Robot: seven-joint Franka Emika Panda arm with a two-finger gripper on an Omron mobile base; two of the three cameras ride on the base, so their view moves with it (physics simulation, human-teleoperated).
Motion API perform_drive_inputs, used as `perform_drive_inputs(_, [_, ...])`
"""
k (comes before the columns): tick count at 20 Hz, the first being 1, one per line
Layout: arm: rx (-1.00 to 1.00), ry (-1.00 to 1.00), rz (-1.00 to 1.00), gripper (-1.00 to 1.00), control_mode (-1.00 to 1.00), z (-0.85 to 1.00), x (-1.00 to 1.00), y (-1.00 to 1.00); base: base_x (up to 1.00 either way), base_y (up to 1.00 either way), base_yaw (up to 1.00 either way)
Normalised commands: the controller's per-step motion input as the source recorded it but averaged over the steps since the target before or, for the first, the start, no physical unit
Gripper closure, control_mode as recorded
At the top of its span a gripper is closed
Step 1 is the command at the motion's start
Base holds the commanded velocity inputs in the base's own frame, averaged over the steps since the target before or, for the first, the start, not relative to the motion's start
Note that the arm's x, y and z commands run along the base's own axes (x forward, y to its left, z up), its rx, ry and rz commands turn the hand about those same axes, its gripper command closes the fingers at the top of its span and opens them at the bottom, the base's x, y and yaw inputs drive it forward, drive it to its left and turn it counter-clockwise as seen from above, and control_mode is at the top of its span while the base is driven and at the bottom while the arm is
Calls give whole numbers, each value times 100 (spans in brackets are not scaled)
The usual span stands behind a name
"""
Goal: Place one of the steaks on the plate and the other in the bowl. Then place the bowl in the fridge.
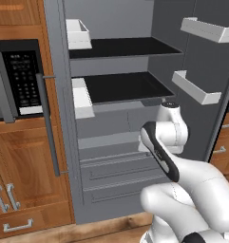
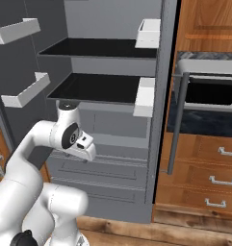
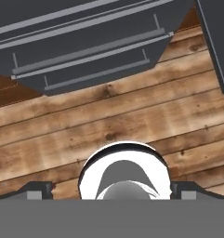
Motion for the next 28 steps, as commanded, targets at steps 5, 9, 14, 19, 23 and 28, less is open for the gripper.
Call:
perform_drive_inputs(5, [0, 0, 0, -100, -100, 0, -8, 2, 0, 0, 0])
perform_drive_inputs(9, [0, 0, 0, -100, 100, 0, 0, 0, -39, 43, -13])
perform_drive_inputs(14, [0, 0, 0, -100, 100, 0, 0, 0, -49, 42, -38])
perform_drive_inputs(19, [0, 0, 0, -100, 100, 0, 0, 0, -21, -23, -58])
perform_drive_inputs(23, [0, 0, 0, -100, 100, 0, 0, 0, -11, -35, -57])
perform_drive_inputs(28, [0, 0, 0, -100, 100, 0, 0, 0, -2, -34, -62])
